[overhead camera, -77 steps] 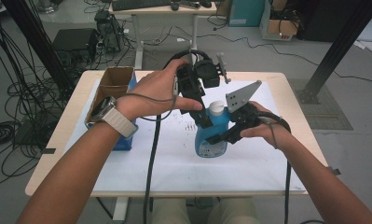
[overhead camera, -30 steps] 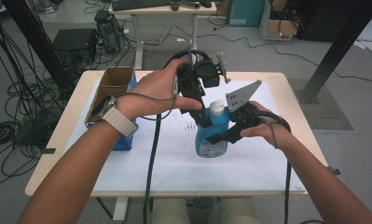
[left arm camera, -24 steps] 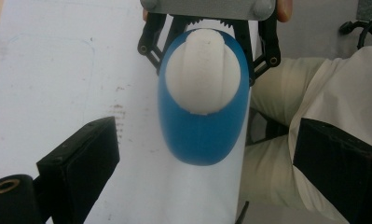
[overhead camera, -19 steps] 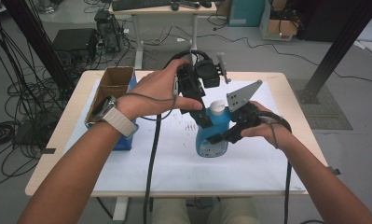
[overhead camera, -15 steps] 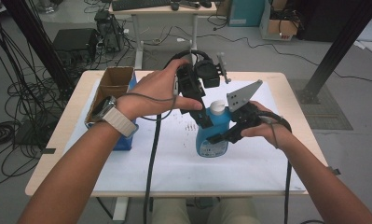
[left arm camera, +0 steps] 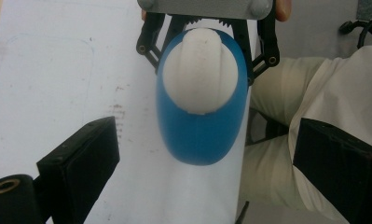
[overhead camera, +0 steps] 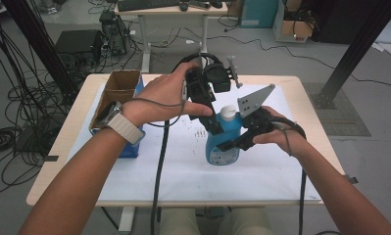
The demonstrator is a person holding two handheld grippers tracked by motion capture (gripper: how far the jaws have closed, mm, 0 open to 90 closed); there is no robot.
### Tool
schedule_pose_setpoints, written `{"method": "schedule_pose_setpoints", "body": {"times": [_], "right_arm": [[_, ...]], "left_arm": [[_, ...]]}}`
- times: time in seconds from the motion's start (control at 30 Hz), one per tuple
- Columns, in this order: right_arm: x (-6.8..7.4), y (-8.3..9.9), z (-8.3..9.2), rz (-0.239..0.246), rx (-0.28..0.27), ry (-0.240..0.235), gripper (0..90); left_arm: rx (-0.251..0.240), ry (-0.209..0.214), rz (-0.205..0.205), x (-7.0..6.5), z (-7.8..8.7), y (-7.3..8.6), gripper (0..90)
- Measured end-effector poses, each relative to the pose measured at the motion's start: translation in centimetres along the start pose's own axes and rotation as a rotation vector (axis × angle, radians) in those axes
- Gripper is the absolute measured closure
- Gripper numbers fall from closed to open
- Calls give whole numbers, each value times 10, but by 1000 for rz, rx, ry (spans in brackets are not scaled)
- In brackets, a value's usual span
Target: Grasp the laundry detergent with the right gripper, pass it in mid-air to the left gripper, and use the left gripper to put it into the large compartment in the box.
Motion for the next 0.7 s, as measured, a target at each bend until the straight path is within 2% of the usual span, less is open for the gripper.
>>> {"method": "schedule_pose_setpoints", "body": {"times": [0.7], "right_arm": [[1,0,0,-12,4,-1,435]], "left_arm": [[-3,-4,5,1,-3,-1,72]]}}
Point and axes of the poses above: each handheld gripper's, and its own axes: z roughly backward along the jaws, y roughly out of its underside, x roughly to its left, the point moved 7 cm from there along -z, roughly forward along the jaws, and after that the axes turned 1 degree about -y, right-handed, at the moved point
